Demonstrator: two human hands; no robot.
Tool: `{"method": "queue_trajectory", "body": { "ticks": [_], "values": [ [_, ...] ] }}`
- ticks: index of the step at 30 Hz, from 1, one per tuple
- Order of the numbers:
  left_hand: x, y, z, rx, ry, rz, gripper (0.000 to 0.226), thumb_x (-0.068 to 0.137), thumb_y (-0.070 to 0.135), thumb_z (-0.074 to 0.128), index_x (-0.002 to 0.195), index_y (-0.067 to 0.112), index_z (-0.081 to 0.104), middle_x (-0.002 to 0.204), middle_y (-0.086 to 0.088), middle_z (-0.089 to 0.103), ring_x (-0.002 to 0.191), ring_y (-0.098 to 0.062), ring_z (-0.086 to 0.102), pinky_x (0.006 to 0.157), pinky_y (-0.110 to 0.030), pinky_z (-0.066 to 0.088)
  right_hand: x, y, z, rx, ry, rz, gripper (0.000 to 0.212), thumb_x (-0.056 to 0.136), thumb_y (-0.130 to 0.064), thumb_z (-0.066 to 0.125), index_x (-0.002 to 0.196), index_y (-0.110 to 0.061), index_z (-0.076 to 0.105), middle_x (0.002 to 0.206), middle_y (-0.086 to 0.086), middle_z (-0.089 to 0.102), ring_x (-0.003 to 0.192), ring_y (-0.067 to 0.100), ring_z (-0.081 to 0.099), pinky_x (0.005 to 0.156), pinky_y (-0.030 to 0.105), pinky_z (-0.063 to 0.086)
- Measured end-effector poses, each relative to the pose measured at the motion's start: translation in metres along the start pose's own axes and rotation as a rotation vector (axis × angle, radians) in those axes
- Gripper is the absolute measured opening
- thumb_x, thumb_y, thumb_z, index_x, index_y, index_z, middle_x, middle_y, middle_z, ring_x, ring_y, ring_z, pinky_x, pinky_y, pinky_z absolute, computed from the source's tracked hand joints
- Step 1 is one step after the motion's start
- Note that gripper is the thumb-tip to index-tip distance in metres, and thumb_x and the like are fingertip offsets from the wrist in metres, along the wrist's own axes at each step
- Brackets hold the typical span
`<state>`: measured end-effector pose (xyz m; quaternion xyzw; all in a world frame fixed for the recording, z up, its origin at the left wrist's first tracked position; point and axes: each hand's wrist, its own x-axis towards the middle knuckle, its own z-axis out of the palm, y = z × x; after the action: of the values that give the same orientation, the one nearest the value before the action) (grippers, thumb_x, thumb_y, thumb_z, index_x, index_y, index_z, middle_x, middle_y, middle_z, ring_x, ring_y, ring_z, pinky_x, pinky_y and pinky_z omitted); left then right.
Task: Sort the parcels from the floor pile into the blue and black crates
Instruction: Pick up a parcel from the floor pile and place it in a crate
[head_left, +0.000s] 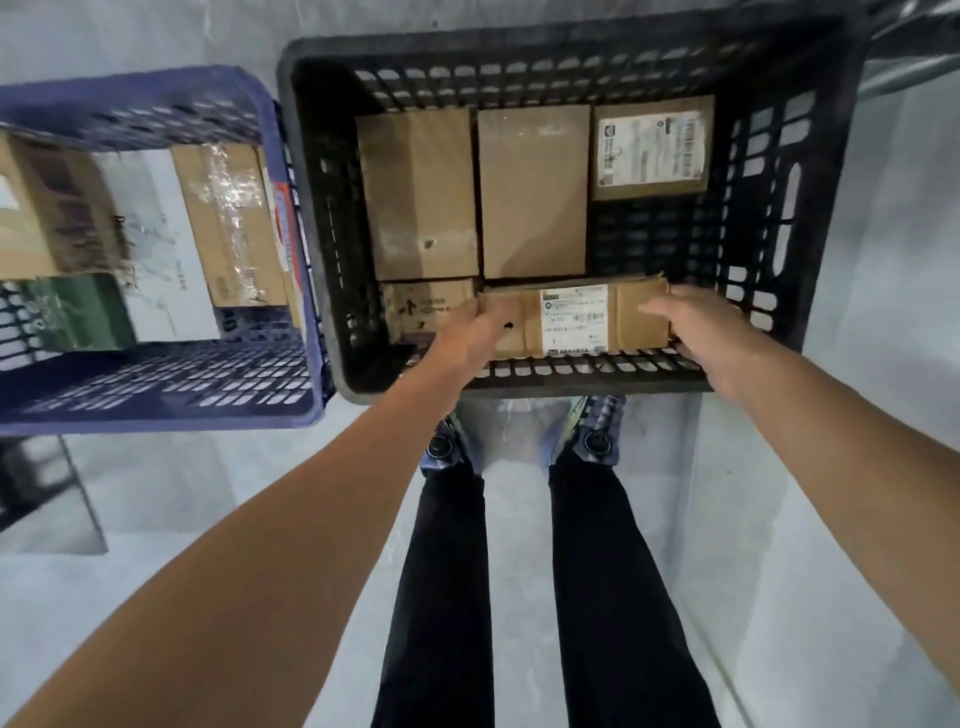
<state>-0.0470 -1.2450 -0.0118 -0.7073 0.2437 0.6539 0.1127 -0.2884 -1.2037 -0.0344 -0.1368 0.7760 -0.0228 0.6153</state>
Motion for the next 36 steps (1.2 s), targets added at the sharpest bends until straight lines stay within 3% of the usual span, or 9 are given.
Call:
{"method": "queue_trajectory", "body": {
  "ticks": [3, 6, 10, 14, 20, 24, 26, 30, 36],
  "values": [
    [0.02, -0.004, 0.004, 0.019, 0.011, -0.03, 0.102, 0.064, 0.078, 0.058, 0.15, 0.025, 0.045, 0.152, -0.005, 0.05, 0.137, -0.03, 0.047, 0.115, -0.055, 0.036, 0.02, 0.005, 0.008, 0.002, -0.017, 0.043, 0.032, 0.094, -0.034, 0.067, 0.122, -0.021, 0.07, 0.126, 0.003, 0.069, 0.117, 0.022, 0.06, 0.099, 0.039, 0.044],
    [0.033, -0.004, 0.007, 0.079, 0.02, -0.021, 0.086, 0.084, 0.069, 0.052, 0.158, 0.027, 0.035, 0.159, -0.004, 0.039, 0.143, -0.031, 0.042, 0.119, -0.056, 0.032, 0.034, 0.006, 0.016, -0.02, -0.022, 0.062, 0.039, 0.089, -0.034, 0.069, 0.124, -0.018, 0.07, 0.13, 0.004, 0.067, 0.121, 0.024, 0.059, 0.105, 0.042, 0.044],
    [0.058, -0.007, 0.012, 0.237, 0.076, -0.003, 0.074, 0.101, 0.054, 0.046, 0.163, 0.023, 0.021, 0.164, -0.01, 0.017, 0.152, -0.035, 0.022, 0.122, -0.048, 0.023, 0.047, -0.001, 0.021, -0.059, -0.024, 0.058, 0.029, 0.096, -0.024, 0.064, 0.124, -0.018, 0.068, 0.125, 0.0, 0.063, 0.116, 0.021, 0.055, 0.093, 0.036, 0.037],
    [0.069, -0.001, 0.018, 0.323, 0.081, -0.016, 0.076, 0.102, 0.055, 0.045, 0.164, 0.02, 0.019, 0.164, -0.01, 0.018, 0.151, -0.038, 0.02, 0.12, -0.051, 0.024, 0.056, -0.002, 0.022, -0.059, -0.011, 0.03, 0.026, 0.097, -0.02, 0.061, 0.122, -0.017, 0.068, 0.123, 0.002, 0.064, 0.108, 0.018, 0.056, 0.091, 0.035, 0.038],
    [0.08, -0.008, 0.014, 0.207, -0.002, -0.072, 0.077, 0.096, 0.058, 0.052, 0.162, 0.029, 0.024, 0.169, -0.007, 0.019, 0.151, -0.037, 0.026, 0.121, -0.06, 0.025, 0.059, 0.01, 0.024, -0.12, 0.0, 0.005, 0.029, 0.095, -0.016, 0.061, 0.124, -0.016, 0.066, 0.123, 0.004, 0.066, 0.113, 0.021, 0.058, 0.091, 0.036, 0.042],
    [0.08, -0.007, 0.012, 0.344, 0.072, 0.029, 0.073, 0.102, 0.05, 0.045, 0.164, 0.022, 0.018, 0.167, -0.006, 0.012, 0.151, -0.039, 0.024, 0.123, -0.054, 0.023, 0.063, 0.006, 0.031, -0.191, -0.06, -0.048, 0.03, 0.093, -0.009, 0.059, 0.121, -0.015, 0.065, 0.113, 0.002, 0.066, 0.095, 0.011, 0.057, 0.078, 0.029, 0.041],
    [0.079, -0.007, 0.012, 0.379, 0.088, 0.092, 0.072, 0.102, 0.046, 0.048, 0.163, 0.022, 0.021, 0.166, -0.007, 0.013, 0.151, -0.037, 0.025, 0.123, -0.051, 0.025, 0.066, 0.003, 0.032, -0.202, -0.062, -0.053, 0.031, 0.092, -0.008, 0.058, 0.122, -0.013, 0.065, 0.113, 0.004, 0.065, 0.09, 0.009, 0.054, 0.078, 0.029, 0.041],
    [0.077, -0.009, 0.015, 0.452, 0.084, 0.159, 0.052, 0.102, 0.04, 0.051, 0.148, 0.016, 0.047, 0.157, -0.009, 0.022, 0.139, -0.037, 0.041, 0.115, -0.047, 0.034, 0.068, 0.001, 0.032, -0.239, -0.1, 0.013, 0.019, 0.092, -0.008, 0.061, 0.103, -0.024, 0.062, 0.113, 0.001, 0.062, 0.106, 0.019, 0.055, 0.093, 0.033, 0.038],
    [0.082, -0.016, 0.02, 0.581, 0.046, 0.181, 0.058, 0.104, 0.039, 0.046, 0.147, 0.001, 0.046, 0.158, -0.011, 0.024, 0.141, -0.034, 0.037, 0.116, -0.046, 0.034, 0.077, 0.0, 0.033, -0.289, -0.128, 0.045, 0.021, 0.096, -0.011, 0.062, 0.11, -0.023, 0.053, 0.107, -0.003, 0.055, 0.107, 0.016, 0.049, 0.091, 0.03, 0.033]
  ]
}}
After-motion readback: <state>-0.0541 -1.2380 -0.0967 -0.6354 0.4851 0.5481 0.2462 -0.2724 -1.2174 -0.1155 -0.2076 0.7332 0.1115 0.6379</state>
